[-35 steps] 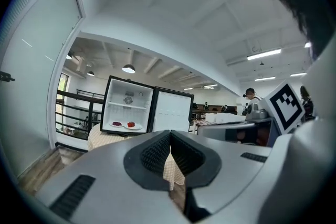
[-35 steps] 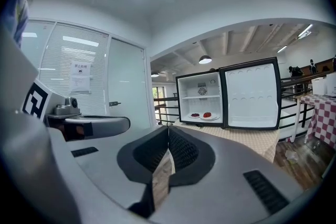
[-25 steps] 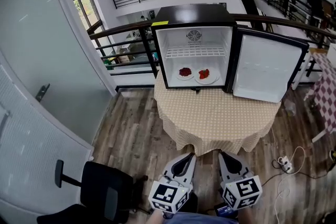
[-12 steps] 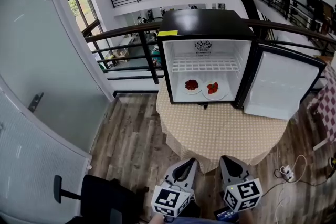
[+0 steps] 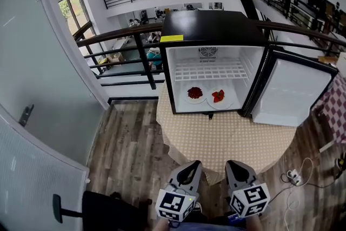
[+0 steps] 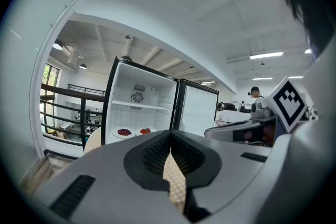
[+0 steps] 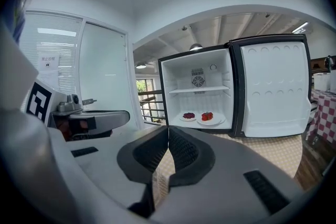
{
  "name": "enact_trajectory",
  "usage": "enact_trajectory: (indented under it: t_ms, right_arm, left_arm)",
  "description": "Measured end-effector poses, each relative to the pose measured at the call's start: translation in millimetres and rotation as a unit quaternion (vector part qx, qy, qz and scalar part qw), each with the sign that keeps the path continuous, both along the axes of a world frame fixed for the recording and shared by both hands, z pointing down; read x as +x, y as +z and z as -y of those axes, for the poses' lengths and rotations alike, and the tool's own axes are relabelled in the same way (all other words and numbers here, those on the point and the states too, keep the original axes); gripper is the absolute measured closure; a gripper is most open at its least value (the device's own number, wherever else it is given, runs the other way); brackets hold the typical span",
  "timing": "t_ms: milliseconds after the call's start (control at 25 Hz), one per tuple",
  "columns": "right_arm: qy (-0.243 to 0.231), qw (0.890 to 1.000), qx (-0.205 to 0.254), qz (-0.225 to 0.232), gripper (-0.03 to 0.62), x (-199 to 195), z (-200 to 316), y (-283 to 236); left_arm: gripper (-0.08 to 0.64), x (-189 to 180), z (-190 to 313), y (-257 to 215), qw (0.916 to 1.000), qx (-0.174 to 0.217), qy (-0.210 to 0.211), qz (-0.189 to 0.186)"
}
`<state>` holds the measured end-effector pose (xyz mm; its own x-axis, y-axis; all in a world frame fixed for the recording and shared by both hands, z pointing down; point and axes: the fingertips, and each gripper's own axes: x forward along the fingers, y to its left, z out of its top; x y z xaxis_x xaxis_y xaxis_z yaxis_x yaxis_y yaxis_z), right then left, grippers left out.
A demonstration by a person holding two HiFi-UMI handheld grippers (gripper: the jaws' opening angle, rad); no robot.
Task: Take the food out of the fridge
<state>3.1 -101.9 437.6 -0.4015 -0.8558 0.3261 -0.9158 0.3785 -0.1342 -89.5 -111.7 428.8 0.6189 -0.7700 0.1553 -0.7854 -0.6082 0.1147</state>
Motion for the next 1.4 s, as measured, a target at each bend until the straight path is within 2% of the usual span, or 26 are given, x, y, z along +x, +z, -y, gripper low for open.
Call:
enact_trajectory:
  t_ms: [280,560,960,1400]
  right_arm:
    - [-0.013,1.0,0.004,-0.009,0.575,-6,14,0]
    - [-0.011,1.0,0.008,0.0,0.575,-2,27,-5]
    - [-0.028,0.999,-0.017,0.009,0.575,29,73,12]
    - [-0.062,0.997,-0.034,0.027,0.575,55,149,22]
  left_arm:
    - [0.552,-6,11,-7,1.0,0.005,0.003,0.0]
    - [0.551,-3,24,-8,1.0,0.007,-0.006,0.002]
    - [0.551,39,61,10,0.9997,-0.003,0.001,0.023]
    - [0.551,68,125,23,0.9988,-0.031,-0.029,0.022]
